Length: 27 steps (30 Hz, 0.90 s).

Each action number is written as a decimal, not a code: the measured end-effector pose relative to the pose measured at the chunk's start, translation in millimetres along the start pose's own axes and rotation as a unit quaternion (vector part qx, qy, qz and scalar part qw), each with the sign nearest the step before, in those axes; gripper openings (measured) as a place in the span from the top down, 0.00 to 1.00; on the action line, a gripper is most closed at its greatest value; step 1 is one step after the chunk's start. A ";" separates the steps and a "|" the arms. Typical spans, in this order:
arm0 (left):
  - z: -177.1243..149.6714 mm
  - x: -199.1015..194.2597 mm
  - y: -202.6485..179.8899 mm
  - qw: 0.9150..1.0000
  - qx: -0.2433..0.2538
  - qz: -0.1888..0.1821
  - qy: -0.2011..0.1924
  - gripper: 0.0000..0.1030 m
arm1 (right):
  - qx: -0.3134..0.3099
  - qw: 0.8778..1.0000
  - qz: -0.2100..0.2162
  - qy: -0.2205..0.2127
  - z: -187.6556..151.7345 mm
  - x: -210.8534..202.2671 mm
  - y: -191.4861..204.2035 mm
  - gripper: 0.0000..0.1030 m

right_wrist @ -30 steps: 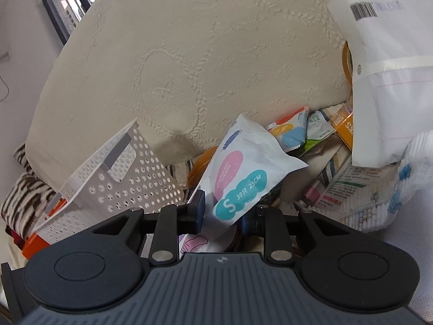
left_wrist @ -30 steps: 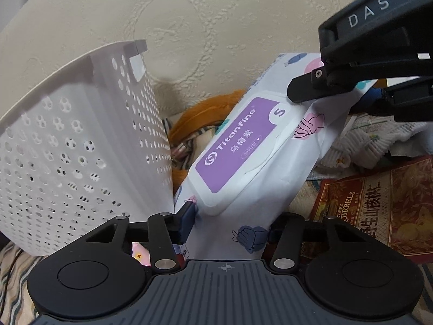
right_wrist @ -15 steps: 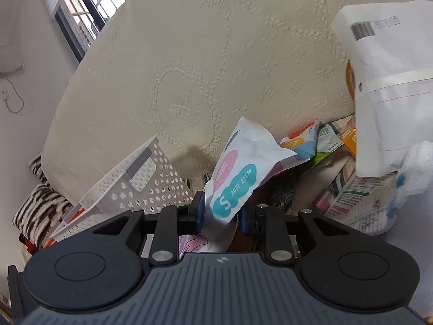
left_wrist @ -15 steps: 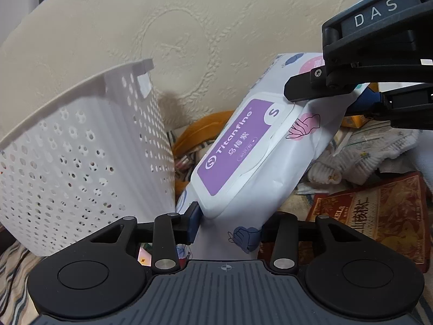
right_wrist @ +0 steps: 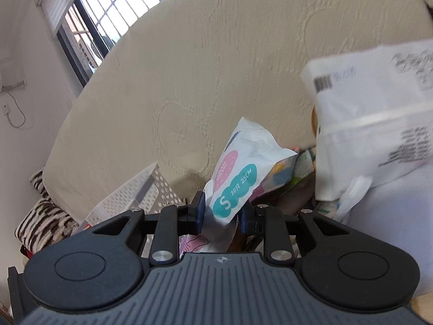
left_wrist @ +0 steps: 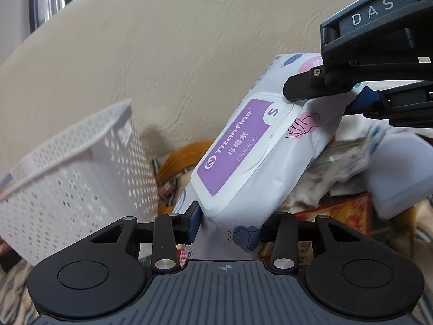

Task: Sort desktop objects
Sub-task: 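Carry the wet-wipes pack with the right gripper over the white basket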

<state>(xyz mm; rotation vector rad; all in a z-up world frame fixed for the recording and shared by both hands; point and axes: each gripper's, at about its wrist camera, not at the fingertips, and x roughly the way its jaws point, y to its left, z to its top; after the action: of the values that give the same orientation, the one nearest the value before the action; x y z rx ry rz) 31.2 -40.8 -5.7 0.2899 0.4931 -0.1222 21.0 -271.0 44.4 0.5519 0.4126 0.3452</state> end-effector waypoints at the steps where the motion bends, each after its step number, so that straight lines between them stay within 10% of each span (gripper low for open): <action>1: 3.9 -3.6 -0.9 1.000 0.003 0.000 -0.005 0.61 | 0.001 1.000 0.001 -0.005 2.3 -3.1 1.4 0.73; 16: 84.1 -52.1 41.5 0.995 -0.028 0.041 -0.084 0.61 | -0.058 0.995 0.051 -0.066 72.3 -27.9 64.5 0.73; 27: 83.5 -89.9 142.0 0.987 -0.030 0.138 -0.073 0.60 | -0.039 0.990 0.133 -0.034 66.5 53.8 150.4 0.73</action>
<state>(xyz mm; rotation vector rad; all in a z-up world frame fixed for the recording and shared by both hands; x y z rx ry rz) 16.3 73.2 142.6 0.2854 0.3071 0.1409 67.6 -157.0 165.9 0.5418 0.2576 0.5943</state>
